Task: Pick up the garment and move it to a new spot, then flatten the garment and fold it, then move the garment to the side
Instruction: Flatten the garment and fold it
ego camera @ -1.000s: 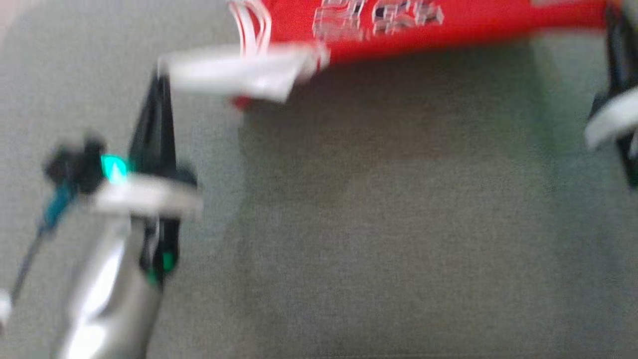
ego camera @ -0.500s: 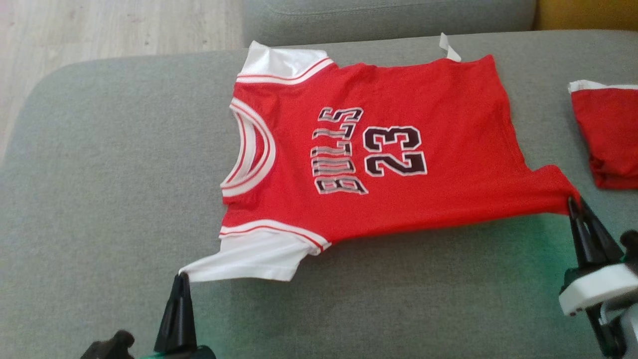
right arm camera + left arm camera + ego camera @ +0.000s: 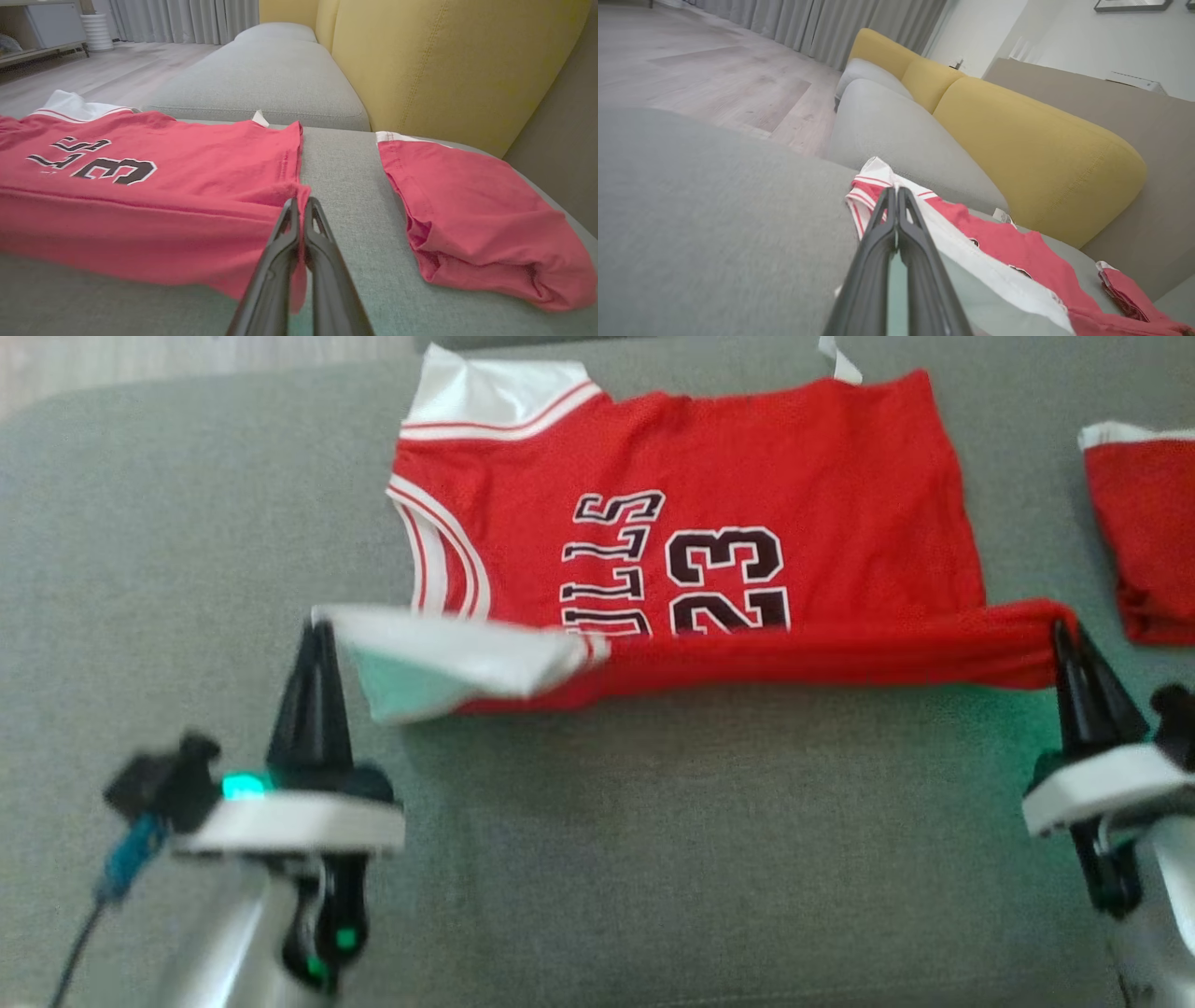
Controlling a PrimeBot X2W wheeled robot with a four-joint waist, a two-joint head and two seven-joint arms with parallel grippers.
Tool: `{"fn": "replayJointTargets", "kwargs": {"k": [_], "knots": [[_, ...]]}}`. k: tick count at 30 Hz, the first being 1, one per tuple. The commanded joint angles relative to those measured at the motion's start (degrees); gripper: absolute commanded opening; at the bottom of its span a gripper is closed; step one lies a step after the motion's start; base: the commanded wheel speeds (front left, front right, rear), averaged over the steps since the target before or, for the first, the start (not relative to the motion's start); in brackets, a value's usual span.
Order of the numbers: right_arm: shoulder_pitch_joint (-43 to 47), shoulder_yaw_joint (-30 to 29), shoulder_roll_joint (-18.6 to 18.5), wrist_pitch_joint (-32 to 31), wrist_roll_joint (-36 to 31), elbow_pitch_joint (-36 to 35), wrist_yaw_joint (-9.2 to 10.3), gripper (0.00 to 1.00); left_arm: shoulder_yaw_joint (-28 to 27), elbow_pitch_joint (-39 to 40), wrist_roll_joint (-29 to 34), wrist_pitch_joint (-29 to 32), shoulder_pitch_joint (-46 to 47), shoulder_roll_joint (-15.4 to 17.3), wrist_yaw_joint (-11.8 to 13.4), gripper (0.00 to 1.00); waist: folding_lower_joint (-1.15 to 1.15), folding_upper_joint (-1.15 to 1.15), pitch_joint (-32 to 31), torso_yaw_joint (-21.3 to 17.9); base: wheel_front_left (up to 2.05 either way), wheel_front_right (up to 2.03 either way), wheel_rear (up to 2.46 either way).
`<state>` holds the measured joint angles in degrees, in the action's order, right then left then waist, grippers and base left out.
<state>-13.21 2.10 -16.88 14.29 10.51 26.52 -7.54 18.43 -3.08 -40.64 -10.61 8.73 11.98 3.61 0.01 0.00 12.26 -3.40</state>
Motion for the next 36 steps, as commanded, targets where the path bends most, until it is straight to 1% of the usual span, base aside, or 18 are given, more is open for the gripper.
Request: {"fn": "replayJointTargets", "kwargs": {"k": [1, 7, 9, 13, 16, 17, 18, 19, 23, 27, 30, 33, 36], "knots": [[-2.52, 1.03, -0.97, 0.42, 0.14, -0.03, 0.05, 0.00, -2.31, 0.38, 0.81, 0.23, 4.20, 1.00, -0.40, 0.00, -0.01, 0.00, 2.03, -0.58, 0.00, 0.00, 0.00], [-10.45, 3.82, -0.42, 0.60, 1.96, 5.56, 0.05, 0.00, -1.90, -7.43, 1.95, 1.71, 16.92, 1.70, -2.73, 0.00, -0.01, 0.00, 6.27, -1.63, 0.00, 0.00, 0.00], [-12.90, 4.66, -0.39, 0.64, 2.18, 6.99, 0.05, 0.00, -1.62, -10.10, 2.75, 1.78, 20.36, 1.85, -3.04, 0.00, -0.01, 0.00, 7.64, -1.97, 0.00, 0.00, 0.00], [-17.22, 5.82, -0.18, 0.68, 1.99, 8.37, 0.05, 0.00, -0.73, -15.10, 4.27, 2.17, 25.29, 1.97, -3.21, 0.00, -0.01, 0.00, 9.93, -2.42, 0.00, 0.00, 0.00], [-19.46, 6.35, 0.04, 0.69, 1.89, 8.78, 0.05, 0.00, -0.20, -17.97, 4.62, 1.74, 27.66, 1.55, -3.86, 0.00, -0.01, 0.00, 10.94, -2.55, 0.00, 0.00, 0.00], [-20.60, 6.58, -0.03, 0.70, 1.91, 9.05, 0.05, 0.09, -0.17, -19.41, 4.95, 0.79, 28.70, 1.34, -3.90, 0.39, -0.01, 0.00, 11.28, -2.50, 0.00, 0.00, 0.00], [-21.02, 6.32, -0.10, 0.70, 1.68, 9.24, 0.05, 0.98, -0.16, -19.91, 5.50, -0.11, 29.09, 1.33, -3.71, 1.00, -0.01, 0.00, 11.32, -2.45, 0.00, 0.00, 0.00], [-21.35, 5.74, -0.04, 0.70, 1.38, 9.31, 0.05, 1.00, 0.09, -20.30, 6.23, -0.89, 29.28, 1.39, -3.65, 1.00, -0.01, 0.00, 11.26, -2.33, 0.00, 0.00, 0.00], [-20.70, 4.18, 0.96, 0.70, 0.93, 7.09, 0.05, 1.00, 2.17, -20.89, 10.15, -2.92, 28.00, 1.80, -3.09, 1.00, -0.01, 0.00, 10.18, -1.77, 0.00, 0.00, 0.00], [-17.88, 2.39, 1.96, 0.70, 0.67, 4.33, 0.05, 1.00, 3.73, -20.06, 13.08, -3.87, 23.13, 1.50, -1.35, 1.00, -0.01, 0.00, 8.59, -1.30, 0.00, 0.00, 0.00], [-16.42, 1.98, 2.51, 0.70, 0.63, 3.17, 0.05, 1.00, 4.46, -19.97, 13.80, -4.01, 20.02, 1.28, -0.51, 1.00, -0.01, 0.00, 7.94, -1.21, 0.00, 0.00, 0.00], [-14.69, 1.82, 3.02, 0.71, 0.48, 2.34, 0.05, 1.00, 4.42, -20.62, 13.38, -3.88, 15.96, 0.71, 1.22, 1.00, -0.01, 0.00, 7.22, -1.20, 0.00, 0.00, 0.00], [-13.69, 1.73, 3.26, 0.71, 0.41, 2.63, 0.05, 1.00, 4.14, -22.42, 13.74, -2.16, 13.35, 1.28, 4.23, 1.00, -0.01, 0.00, 6.78, -1.42, 0.00, 0.00, 0.00]]}}
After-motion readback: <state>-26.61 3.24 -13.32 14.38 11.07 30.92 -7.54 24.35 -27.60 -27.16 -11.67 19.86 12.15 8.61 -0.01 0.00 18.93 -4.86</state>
